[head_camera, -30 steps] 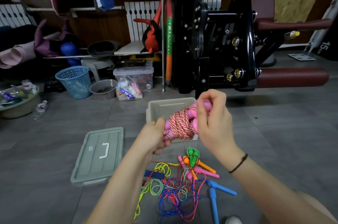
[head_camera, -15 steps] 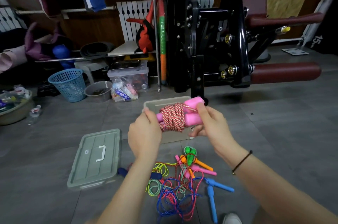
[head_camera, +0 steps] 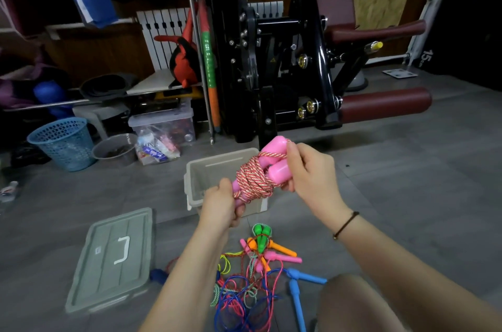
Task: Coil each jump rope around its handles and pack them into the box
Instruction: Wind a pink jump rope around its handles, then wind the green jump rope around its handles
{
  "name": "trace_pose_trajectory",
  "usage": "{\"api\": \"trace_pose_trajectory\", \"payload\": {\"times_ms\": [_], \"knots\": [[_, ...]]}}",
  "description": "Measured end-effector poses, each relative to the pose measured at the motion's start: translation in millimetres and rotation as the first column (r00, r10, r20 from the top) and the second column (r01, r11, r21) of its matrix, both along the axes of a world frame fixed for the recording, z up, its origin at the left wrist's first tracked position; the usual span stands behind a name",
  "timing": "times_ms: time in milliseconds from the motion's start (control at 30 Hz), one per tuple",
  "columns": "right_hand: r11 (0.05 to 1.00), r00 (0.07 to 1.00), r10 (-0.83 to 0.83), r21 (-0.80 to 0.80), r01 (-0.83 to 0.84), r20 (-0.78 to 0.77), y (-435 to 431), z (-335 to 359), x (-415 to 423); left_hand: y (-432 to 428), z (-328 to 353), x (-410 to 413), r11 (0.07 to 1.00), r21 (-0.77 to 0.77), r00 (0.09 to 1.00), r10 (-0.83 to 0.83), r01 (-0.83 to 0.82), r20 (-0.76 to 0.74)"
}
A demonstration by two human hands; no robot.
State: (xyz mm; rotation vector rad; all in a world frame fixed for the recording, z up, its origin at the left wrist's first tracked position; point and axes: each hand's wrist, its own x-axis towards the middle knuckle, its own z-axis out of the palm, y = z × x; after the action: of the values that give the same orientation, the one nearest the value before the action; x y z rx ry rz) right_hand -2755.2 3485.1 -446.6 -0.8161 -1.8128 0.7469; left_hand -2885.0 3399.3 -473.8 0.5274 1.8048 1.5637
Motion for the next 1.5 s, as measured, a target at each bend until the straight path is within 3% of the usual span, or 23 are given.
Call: {"api": "trace_pose_trajectory", "payload": {"times_ms": [67, 133, 167, 233, 300, 367, 500, 600, 700, 800, 967, 1100, 1233, 1400, 1500], "knots": [[0.998, 1.000, 0.001, -0.068, -0.001, -0.014, 14, -4, 3, 8, -5, 5, 1.000, -0.003, 0.998, -0.019, 0.019, 0.062], [0.964, 0.994, 0.020, -0.261, -0.048, -0.109, 22, -6, 6, 19, -7, 13, 1.000, 0.029, 0.990, -0.012, 0.007, 0.144], [0.904, 0.981, 0.042, -0.411, -0.118, -0.190, 23, -9, 7, 25, -8, 19, 0.998, 0.068, 0.977, -0.002, -0.013, 0.212], [0.692, 0.952, 0.116, -0.664, -0.283, -0.284, 22, -21, 12, 41, -15, 27, 0.988, 0.152, 0.962, -0.002, -0.041, 0.274], [0.568, 0.932, 0.280, -0.743, -0.354, -0.230, 20, -44, 16, 59, -26, 36, 0.985, 0.168, 0.977, -0.059, 0.024, 0.205], [0.525, 0.918, 0.306, -0.759, -0.384, -0.253, 26, -69, 18, 76, -38, 44, 0.984, 0.126, 0.980, -0.143, 0.126, 0.139], [0.523, 0.916, 0.130, -0.759, -0.389, -0.380, 55, -111, 30, 110, -66, 60, 0.952, -0.020, 0.952, -0.306, 0.305, -0.020], [0.545, 0.940, 0.115, -0.771, -0.329, -0.320, 81, -149, 47, 136, -97, 58, 0.859, -0.192, 0.840, -0.507, 0.475, -0.193], [0.531, 0.955, 0.130, -0.794, -0.295, -0.268, 103, -186, 61, 150, -124, 48, 0.729, -0.311, 0.749, -0.659, 0.610, -0.076], [0.444, 0.975, 0.096, -0.868, -0.224, -0.202, 124, -220, 69, 159, -151, 26, 0.642, -0.449, 0.703, -0.710, 0.621, -0.043], [0.358, 0.985, 0.145, -0.933, 0.040, 0.098, 149, -279, 81, 156, -212, -20, 0.636, -0.540, 0.760, -0.650, 0.551, 0.009], [0.241, 0.978, 0.153, -0.965, 0.104, 0.143, 151, -324, 79, 126, -279, -43, 0.673, -0.598, 0.855, -0.516, 0.435, 0.041], [0.269, 0.931, 0.209, -0.933, 0.238, 0.298, 142, -379, 75, 104, -344, -59, 0.630, -0.666, 0.879, -0.469, 0.400, 0.084], [0.204, 0.923, 0.190, -0.933, 0.296, 0.335, 143, -431, 60, 104, -379, -62, 0.674, -0.674, 0.916, -0.402, 0.302, 0.008], [0.234, 0.938, 0.162, -0.935, 0.266, 0.307, 163, -446, 36, 116, -398, -61, 0.727, -0.631, 0.944, -0.330, 0.273, 0.028]]}}
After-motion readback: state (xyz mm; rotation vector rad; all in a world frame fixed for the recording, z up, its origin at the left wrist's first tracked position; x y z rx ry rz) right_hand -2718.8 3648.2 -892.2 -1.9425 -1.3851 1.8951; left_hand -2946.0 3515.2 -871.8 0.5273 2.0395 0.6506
